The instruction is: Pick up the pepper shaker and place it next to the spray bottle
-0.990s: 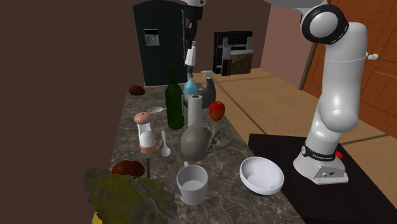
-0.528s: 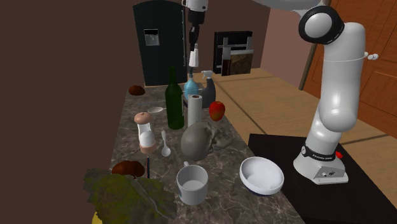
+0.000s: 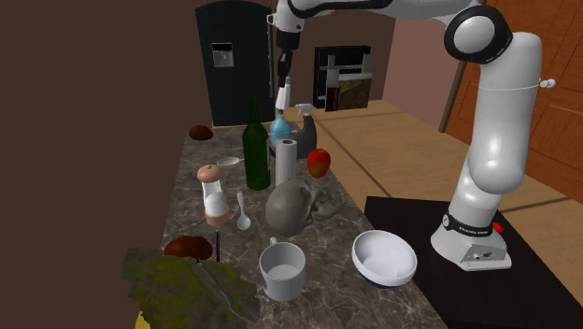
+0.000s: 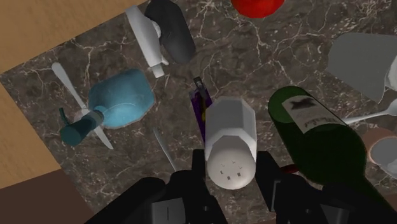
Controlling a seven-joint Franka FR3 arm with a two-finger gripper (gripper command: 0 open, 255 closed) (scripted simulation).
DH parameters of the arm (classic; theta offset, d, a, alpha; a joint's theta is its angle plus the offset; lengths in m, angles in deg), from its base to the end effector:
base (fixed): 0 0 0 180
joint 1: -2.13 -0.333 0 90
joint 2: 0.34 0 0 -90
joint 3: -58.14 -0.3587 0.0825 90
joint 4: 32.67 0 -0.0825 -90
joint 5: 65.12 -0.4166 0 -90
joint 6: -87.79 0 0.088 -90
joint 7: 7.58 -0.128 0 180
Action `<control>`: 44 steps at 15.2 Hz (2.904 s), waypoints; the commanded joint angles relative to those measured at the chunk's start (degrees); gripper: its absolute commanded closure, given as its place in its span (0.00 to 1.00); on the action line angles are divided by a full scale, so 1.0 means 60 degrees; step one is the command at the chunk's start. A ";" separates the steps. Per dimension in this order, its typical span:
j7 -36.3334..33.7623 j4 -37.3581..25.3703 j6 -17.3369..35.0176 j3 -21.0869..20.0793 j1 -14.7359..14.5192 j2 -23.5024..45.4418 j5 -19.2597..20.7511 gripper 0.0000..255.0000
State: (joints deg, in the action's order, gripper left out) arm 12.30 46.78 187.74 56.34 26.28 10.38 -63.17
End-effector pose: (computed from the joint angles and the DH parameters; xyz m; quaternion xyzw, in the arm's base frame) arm 0.6202 -0.2614 0.6403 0.9960 -0.0205 0.0745 0.0438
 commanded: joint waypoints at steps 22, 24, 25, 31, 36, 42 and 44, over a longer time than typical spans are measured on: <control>-0.0086 0.3277 0.3061 0.0009 0.0016 -0.0224 0.0025 1.00; -0.0094 0.3482 0.3306 0.0011 0.0017 -0.0184 0.0031 1.00; -0.0099 0.3581 0.3427 0.0012 0.0017 -0.0161 0.0034 1.00; -0.0127 0.4124 0.4147 0.0017 0.0017 0.0017 0.0056 1.00; -0.0154 0.4512 0.4735 0.0022 0.0016 0.0216 0.0078 1.00; -0.0189 0.4910 0.5427 0.0031 0.0013 0.0511 0.0110 1.00; -0.0202 0.5020 0.5652 0.0034 0.0012 0.0626 0.0123 1.00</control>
State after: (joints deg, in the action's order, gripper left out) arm 10.99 76.55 220.97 56.50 26.28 13.84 -62.43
